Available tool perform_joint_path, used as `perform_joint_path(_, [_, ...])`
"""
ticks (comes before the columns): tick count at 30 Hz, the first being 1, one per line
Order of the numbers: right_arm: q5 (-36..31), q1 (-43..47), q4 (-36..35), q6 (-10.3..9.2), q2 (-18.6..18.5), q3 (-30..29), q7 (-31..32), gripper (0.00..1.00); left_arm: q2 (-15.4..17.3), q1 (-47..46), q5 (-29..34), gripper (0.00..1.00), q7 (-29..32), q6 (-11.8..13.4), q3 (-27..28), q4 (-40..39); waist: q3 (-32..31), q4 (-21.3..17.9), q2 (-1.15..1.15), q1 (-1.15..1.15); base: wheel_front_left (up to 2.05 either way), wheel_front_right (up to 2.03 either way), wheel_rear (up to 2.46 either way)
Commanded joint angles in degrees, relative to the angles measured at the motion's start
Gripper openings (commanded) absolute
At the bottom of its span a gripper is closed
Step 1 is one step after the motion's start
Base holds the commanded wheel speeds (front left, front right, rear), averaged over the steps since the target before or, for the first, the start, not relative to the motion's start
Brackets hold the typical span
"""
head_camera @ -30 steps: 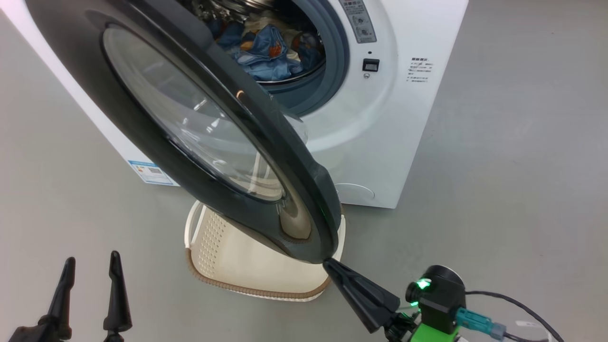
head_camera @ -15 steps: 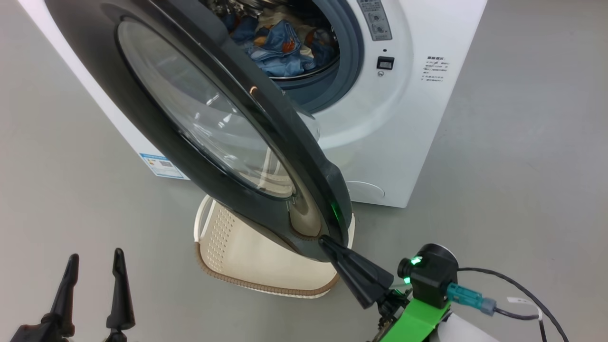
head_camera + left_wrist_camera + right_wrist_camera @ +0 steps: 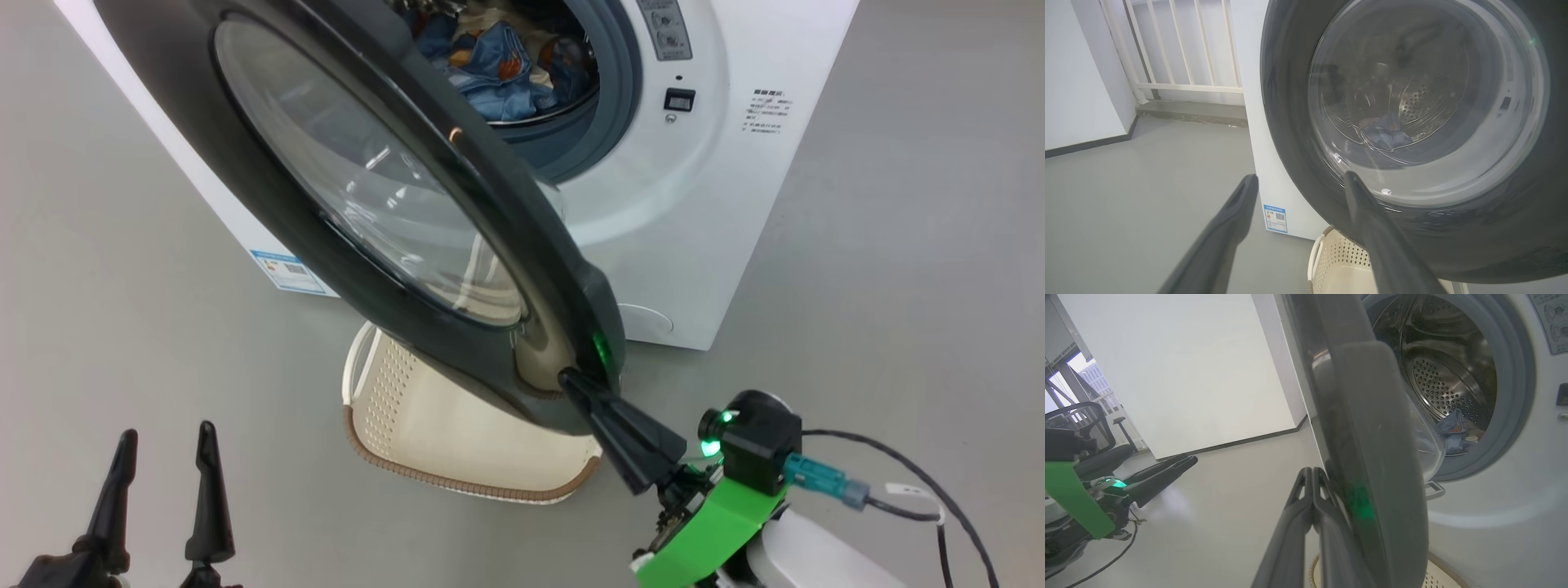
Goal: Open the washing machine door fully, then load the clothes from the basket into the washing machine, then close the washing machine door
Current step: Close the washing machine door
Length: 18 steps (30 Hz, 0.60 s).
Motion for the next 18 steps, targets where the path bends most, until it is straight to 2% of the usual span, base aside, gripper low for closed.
perform_joint_path(1, [-0.1,-1.9,-0.9,0.23,0.2,-0.5,-0.5,0.0,0.7,-1.3,0.4,1.0,-0.4,-0.1,1.6,-1.7,0.3,0.1,0.0,0.0,0.0,0.0,0.0])
perform_joint_path(18, [0.4,-7.9,2.6,0.23,-2.1,-5.3,-0.5,0.0,0.6,-3.6,-0.1,1.0,-0.4,-0.1,-0.3,-3.0,4.2,2.1,0.0,0.0,0.0,0.0,0.0])
